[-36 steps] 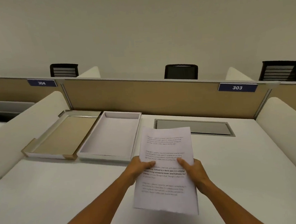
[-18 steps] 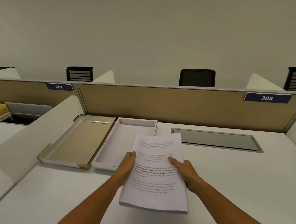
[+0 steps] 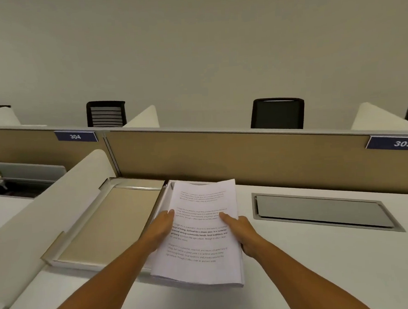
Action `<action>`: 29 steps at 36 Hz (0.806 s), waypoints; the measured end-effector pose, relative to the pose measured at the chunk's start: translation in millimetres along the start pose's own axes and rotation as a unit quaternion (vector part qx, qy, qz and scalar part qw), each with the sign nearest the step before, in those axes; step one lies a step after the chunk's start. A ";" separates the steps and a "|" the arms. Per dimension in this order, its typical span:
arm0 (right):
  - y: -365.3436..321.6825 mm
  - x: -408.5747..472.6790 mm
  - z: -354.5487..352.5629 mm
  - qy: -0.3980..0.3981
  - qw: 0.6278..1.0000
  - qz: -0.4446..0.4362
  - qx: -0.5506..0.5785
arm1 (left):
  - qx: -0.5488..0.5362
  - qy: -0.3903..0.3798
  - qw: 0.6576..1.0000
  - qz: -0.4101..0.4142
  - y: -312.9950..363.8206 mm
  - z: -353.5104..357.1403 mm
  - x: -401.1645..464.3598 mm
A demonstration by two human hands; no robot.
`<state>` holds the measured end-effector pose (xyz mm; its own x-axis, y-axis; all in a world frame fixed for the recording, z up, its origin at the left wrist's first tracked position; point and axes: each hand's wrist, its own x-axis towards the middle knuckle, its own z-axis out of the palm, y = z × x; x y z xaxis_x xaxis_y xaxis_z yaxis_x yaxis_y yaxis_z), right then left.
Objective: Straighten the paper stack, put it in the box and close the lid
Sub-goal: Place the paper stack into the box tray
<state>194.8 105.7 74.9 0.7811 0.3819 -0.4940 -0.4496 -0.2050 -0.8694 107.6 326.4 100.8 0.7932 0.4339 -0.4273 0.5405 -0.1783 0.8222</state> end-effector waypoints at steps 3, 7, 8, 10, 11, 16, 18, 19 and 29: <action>-3.7 1.5 6.1 -0.005 1.000 0.009 0.007 | -0.016 -0.009 1.000 -0.004 0.2 -4.8 1.3; -18.3 62.3 25.6 -0.004 0.999 0.036 0.005 | -0.021 -0.026 0.999 -0.015 -2.6 -21.4 69.8; -21.8 63.1 25.5 -0.006 0.999 0.040 0.010 | -0.019 -0.025 0.999 -0.013 -0.2 -20.8 71.0; -20.8 65.2 26.9 -0.010 0.999 0.040 0.016 | -0.003 -0.008 1.000 -0.009 -0.6 -18.4 71.5; -19.9 66.6 27.9 -0.011 0.999 0.045 0.028 | 0.001 -0.001 1.000 -0.004 -2.1 -17.8 74.5; -16.1 91.2 34.8 -0.009 0.996 0.077 0.050 | 0.014 -0.001 1.000 -0.006 -9.6 -18.0 102.6; -12.6 102.1 36.9 -0.005 0.994 0.092 0.052 | 0.025 0.000 1.000 -0.018 -13.9 -17.3 113.7; -10.9 106.1 37.9 -0.003 0.994 0.099 0.055 | 0.028 0.000 0.999 -0.021 -16.8 -16.6 119.2; -8.8 125.6 42.9 0.018 0.991 0.127 0.028 | 0.083 0.026 0.995 -0.050 -35.4 -12.0 146.0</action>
<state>278.2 194.1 21.0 0.6551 0.2914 -0.6971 -0.6559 -0.2387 -0.7161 200.9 406.7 13.9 0.7204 0.5004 -0.4803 0.6579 -0.2736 0.7016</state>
